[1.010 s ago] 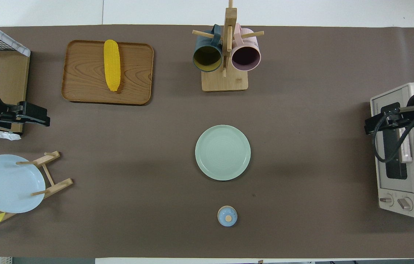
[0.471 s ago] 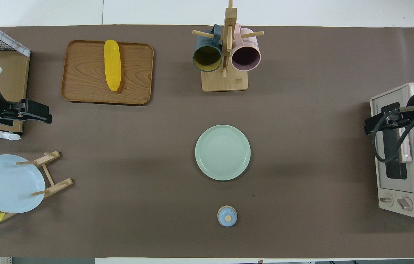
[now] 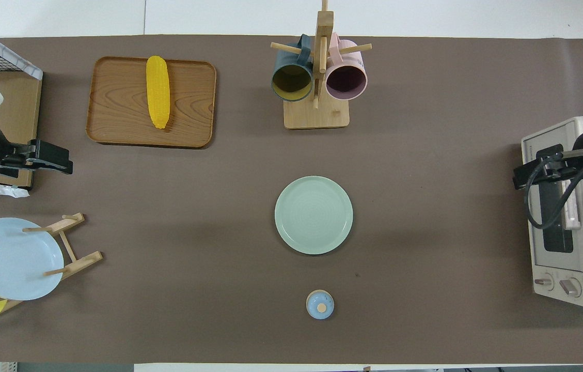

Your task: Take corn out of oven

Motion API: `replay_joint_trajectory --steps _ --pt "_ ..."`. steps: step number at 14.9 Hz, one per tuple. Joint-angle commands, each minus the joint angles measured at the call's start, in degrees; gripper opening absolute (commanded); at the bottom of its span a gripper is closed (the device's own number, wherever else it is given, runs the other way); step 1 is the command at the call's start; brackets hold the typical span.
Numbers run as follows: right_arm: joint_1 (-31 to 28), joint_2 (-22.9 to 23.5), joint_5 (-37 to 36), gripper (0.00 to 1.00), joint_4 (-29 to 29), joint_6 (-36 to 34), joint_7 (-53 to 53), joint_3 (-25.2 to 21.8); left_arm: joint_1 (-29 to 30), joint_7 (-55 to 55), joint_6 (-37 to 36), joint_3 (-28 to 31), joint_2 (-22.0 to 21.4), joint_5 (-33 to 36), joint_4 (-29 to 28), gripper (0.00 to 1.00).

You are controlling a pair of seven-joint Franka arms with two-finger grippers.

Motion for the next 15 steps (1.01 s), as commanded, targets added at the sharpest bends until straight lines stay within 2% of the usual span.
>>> replay_joint_trajectory --steps 1,15 --pt "-0.6 -0.1 0.5 1.0 0.2 -0.3 0.1 0.2 -0.1 0.3 0.8 -0.2 -0.6 1.8 -0.9 1.0" --pt "-0.6 -0.1 0.5 1.0 0.2 -0.3 0.1 0.3 -0.1 0.3 1.5 -0.5 -0.7 2.5 -0.7 1.0"
